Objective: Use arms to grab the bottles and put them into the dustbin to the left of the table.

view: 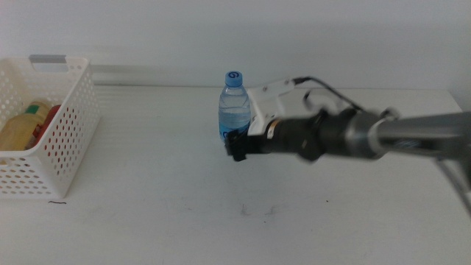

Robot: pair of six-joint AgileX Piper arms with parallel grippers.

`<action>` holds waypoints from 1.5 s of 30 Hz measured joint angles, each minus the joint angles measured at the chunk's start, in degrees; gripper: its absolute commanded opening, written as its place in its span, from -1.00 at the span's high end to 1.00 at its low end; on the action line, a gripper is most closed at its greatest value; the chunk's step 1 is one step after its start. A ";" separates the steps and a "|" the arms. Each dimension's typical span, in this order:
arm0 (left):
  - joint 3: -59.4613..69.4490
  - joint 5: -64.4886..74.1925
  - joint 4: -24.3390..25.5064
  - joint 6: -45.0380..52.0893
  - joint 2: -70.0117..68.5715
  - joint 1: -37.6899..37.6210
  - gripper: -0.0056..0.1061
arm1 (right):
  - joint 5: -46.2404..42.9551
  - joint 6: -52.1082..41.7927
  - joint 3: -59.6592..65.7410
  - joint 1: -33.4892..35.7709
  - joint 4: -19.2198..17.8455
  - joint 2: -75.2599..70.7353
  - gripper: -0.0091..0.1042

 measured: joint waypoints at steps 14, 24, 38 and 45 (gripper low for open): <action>0.00 -0.11 0.00 0.00 0.00 0.00 -0.78 | 37.41 2.80 3.24 0.00 0.37 -46.43 -0.60; 0.00 -0.11 0.13 0.00 0.00 0.00 -0.78 | 38.71 2.91 4.78 0.00 -0.79 -49.09 -0.60; 27.68 -38.79 27.05 -11.48 -2.02 -12.95 -0.78 | 38.74 3.03 4.78 0.00 -0.79 -49.09 -0.60; 61.25 -92.05 37.73 -30.41 14.45 -12.29 -0.78 | 38.01 3.03 4.78 0.00 -0.79 -49.09 -0.60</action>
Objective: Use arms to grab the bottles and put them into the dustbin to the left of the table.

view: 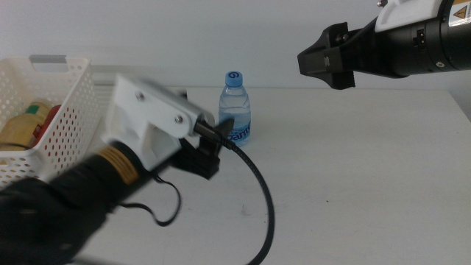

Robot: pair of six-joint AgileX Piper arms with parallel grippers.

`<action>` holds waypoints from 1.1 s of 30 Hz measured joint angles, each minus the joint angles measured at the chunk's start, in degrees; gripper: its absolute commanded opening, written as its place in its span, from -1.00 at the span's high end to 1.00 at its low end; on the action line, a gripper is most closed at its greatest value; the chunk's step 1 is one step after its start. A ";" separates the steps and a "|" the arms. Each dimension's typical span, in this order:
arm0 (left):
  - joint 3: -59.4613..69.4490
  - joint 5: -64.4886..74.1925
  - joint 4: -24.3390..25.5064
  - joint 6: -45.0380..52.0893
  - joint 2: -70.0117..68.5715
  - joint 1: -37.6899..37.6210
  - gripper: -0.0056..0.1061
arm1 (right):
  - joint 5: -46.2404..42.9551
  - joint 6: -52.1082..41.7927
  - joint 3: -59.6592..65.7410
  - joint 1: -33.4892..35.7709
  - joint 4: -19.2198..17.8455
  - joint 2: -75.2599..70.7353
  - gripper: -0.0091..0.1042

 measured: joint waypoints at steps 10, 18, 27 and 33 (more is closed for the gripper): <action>-0.44 -24.44 -0.58 -6.84 23.93 0.80 -0.78 | -0.14 0.00 0.00 0.00 -0.10 0.00 -0.60; -6.69 -26.13 -5.53 -7.07 31.64 0.80 -0.78 | -0.14 0.00 0.00 0.00 -0.21 0.00 -0.60; -14.82 -24.14 -7.43 -6.95 38.44 2.63 -0.78 | -0.24 0.00 0.00 0.00 -0.21 0.00 -0.60; -21.63 -21.10 -6.89 -6.84 43.80 3.13 -0.78 | -0.24 0.00 0.00 0.00 -0.21 0.00 -0.60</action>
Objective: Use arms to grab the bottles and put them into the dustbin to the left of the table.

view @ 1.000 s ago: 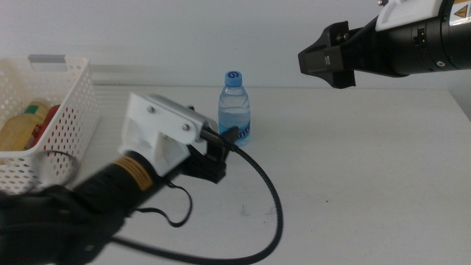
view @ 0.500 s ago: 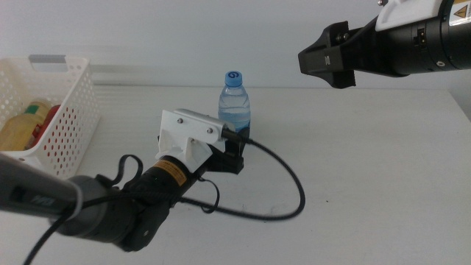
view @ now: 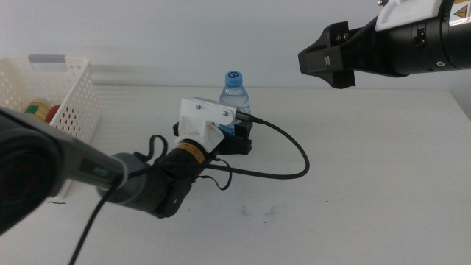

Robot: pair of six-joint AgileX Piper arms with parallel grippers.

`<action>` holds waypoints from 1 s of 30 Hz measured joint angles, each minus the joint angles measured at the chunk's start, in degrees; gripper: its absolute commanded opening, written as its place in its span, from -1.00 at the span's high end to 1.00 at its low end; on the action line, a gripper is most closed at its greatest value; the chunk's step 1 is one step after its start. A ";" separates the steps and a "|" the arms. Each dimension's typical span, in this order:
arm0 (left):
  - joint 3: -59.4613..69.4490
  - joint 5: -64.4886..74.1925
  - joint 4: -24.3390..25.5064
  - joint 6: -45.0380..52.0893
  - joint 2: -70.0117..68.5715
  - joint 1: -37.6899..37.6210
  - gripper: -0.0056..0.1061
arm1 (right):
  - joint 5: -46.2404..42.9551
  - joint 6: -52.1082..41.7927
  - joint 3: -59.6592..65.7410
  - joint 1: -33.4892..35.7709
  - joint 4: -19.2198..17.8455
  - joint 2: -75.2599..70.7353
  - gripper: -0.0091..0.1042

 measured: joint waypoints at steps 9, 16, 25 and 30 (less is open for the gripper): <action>-9.05 1.63 0.13 2.20 8.12 0.00 -0.78 | 0.00 0.00 0.00 0.00 -0.10 0.00 -0.60; -14.20 2.82 -0.93 2.85 12.12 0.00 -0.78 | 0.00 0.00 0.00 0.00 -0.10 0.00 -0.60; -16.63 3.39 -3.23 6.93 13.18 0.59 0.05 | 0.00 0.00 0.00 0.00 -0.10 0.00 -0.60; -13.29 17.27 -4.09 3.62 4.90 0.78 0.93 | 0.00 0.00 0.00 0.00 -0.22 0.00 -0.60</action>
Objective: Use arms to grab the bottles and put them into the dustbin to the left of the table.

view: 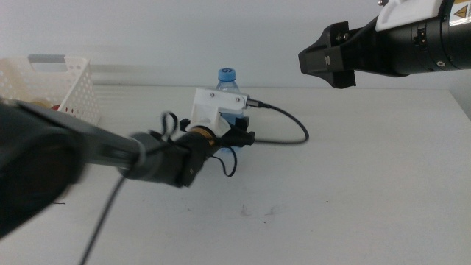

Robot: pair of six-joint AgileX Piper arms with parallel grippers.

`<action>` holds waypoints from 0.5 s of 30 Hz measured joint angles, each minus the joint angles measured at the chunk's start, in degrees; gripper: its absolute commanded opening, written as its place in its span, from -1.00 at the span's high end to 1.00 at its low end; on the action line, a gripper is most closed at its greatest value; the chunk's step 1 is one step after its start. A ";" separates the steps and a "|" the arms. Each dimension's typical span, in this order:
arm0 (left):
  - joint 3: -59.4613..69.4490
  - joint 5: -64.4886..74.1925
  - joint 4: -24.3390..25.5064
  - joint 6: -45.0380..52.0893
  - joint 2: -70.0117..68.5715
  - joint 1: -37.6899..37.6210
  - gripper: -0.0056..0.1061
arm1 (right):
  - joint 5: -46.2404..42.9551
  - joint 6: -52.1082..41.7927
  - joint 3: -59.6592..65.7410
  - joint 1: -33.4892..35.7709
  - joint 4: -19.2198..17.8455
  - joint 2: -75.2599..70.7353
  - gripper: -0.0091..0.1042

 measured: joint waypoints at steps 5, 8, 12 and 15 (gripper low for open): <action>3.63 36.04 -5.03 -0.80 -17.54 1.22 0.93 | 0.00 0.00 0.00 0.00 0.00 0.00 -0.60; 3.63 55.86 -4.43 -1.04 -26.81 3.08 0.93 | 0.00 0.00 0.00 0.00 0.00 0.00 -0.60; 0.27 74.28 0.23 -1.49 -34.18 8.05 0.93 | 0.00 0.00 0.00 0.00 0.00 0.00 -0.60; -7.42 86.95 3.50 0.87 -35.40 15.46 0.93 | 0.00 0.00 0.00 0.00 0.00 0.00 -0.60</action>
